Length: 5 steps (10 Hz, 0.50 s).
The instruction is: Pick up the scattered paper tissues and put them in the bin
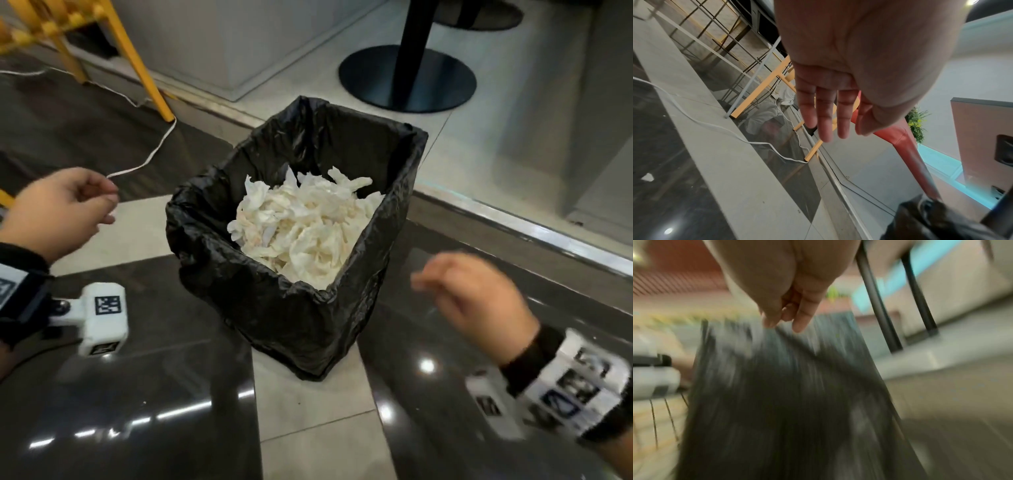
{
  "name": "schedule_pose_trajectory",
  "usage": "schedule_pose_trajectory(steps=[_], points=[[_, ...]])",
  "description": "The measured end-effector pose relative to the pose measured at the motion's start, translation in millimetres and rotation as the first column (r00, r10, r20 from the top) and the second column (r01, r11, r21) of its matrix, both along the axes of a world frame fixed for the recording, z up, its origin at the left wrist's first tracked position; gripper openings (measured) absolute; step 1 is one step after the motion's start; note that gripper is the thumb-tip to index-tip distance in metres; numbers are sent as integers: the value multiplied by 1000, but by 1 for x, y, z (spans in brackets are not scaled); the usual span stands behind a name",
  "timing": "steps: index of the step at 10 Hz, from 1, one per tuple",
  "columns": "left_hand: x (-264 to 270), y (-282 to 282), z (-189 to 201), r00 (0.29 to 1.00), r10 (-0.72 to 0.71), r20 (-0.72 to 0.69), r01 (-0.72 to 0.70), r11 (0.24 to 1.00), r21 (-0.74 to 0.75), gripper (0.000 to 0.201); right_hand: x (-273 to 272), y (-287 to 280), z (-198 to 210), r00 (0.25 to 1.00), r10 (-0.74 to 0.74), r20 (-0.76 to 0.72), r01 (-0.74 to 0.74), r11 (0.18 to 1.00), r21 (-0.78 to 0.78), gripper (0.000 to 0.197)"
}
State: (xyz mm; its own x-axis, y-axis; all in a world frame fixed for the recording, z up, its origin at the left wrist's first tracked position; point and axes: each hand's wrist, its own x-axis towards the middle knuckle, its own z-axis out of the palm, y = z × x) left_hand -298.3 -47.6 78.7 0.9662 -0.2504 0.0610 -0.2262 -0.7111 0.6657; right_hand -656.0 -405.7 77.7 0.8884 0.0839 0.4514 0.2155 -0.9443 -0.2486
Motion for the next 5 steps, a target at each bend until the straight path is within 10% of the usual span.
schedule_pose_trajectory(steps=[1, 3, 5], points=[[-7, -9, -3, 997, -51, -50, 51, 999, 12, 22, 70, -5, 83, 938, -165, 304, 152, 986, 69, 9], [-29, -17, -37, 926, -96, -365, 139, 986, 93, 5, 128, -26, 88, 910, -259, -323, 247, 966, -79, 40], [-48, 51, -46, 830, -89, -551, 355, 846, 397, 19, 48, -89, 131, 689, -554, -468, 578, 809, -106, 21]])
